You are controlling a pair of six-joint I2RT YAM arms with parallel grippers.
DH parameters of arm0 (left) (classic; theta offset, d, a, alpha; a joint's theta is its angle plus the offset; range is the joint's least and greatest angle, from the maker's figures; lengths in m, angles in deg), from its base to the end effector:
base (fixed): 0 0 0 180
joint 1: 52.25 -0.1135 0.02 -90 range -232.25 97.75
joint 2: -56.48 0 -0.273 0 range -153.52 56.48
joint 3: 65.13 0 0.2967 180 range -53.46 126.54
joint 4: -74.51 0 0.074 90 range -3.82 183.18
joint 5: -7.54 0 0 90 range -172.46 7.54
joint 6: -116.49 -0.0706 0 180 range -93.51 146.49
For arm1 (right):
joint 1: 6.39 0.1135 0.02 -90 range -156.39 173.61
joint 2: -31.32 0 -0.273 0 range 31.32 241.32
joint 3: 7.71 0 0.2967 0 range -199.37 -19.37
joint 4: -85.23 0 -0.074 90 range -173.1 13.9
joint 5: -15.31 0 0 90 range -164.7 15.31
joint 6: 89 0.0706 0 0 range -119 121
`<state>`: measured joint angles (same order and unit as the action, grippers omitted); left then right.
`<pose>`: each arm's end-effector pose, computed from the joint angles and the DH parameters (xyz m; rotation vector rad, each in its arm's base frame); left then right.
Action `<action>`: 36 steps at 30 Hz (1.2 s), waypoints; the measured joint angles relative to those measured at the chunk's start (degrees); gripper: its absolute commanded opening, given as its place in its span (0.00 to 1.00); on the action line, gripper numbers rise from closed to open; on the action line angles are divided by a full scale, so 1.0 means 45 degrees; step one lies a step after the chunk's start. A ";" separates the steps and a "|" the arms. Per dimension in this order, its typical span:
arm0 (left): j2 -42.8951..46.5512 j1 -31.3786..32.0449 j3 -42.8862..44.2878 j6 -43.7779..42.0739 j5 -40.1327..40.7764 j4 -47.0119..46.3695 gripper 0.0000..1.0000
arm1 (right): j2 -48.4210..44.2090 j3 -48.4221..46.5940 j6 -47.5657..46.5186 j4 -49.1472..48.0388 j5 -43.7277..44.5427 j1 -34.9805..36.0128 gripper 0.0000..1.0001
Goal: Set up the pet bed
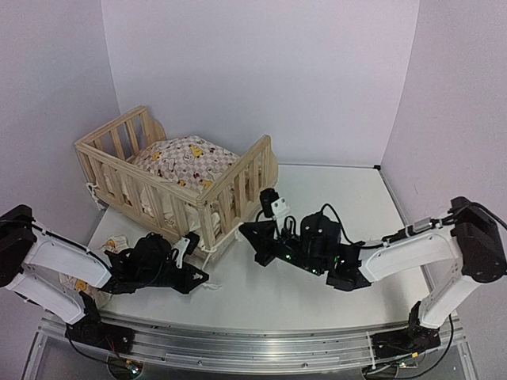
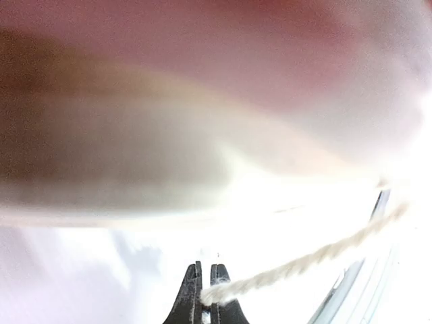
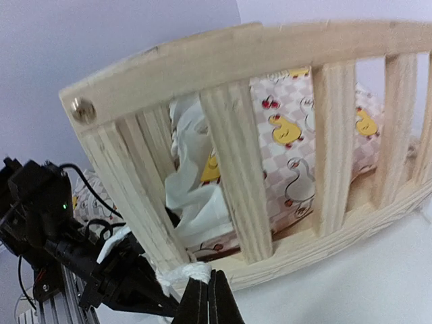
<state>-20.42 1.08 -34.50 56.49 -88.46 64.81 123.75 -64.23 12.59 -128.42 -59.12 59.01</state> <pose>0.1607 -0.2282 0.0791 0.5388 2.3014 -0.8830 0.1895 0.3683 0.2066 -0.5556 1.5763 0.8142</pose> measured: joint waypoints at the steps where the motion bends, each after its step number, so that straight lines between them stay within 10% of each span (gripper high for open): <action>1: 0.0099 0.0003 0.0000 0.0024 -0.0035 0.0111 0.00 | -0.0445 0.0000 -0.0161 0.0179 0.0143 -0.0037 0.00; 16: 0.0444 -0.0036 0.0000 -0.0226 -0.0127 0.0584 0.11 | -0.0923 -0.0241 -0.0394 0.2439 0.0207 -0.0383 0.01; 21: 0.1379 -0.0096 0.0000 -0.0703 -0.0620 0.0914 0.40 | 0.0249 -0.0936 0.0952 0.2892 -0.2294 -0.0468 0.34; 27: 0.3460 0.0083 0.0005 -0.0975 -0.1440 0.2035 0.44 | 0.0558 -0.0373 0.2463 0.3507 -0.3985 -0.0430 0.52; 32: 0.4808 0.0744 0.0024 -0.1577 -0.2087 0.2887 0.47 | -0.0700 0.0216 0.2903 0.4593 -0.3641 -0.0451 0.97; 36: 0.5685 0.0859 0.0103 -0.2409 -0.2955 0.3817 0.47 | -0.2093 0.0129 0.3176 0.6161 -0.2910 -0.0627 0.98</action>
<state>5.16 4.95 -34.04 45.65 -101.76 81.99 114.33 -63.66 26.88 -100.70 -72.22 56.18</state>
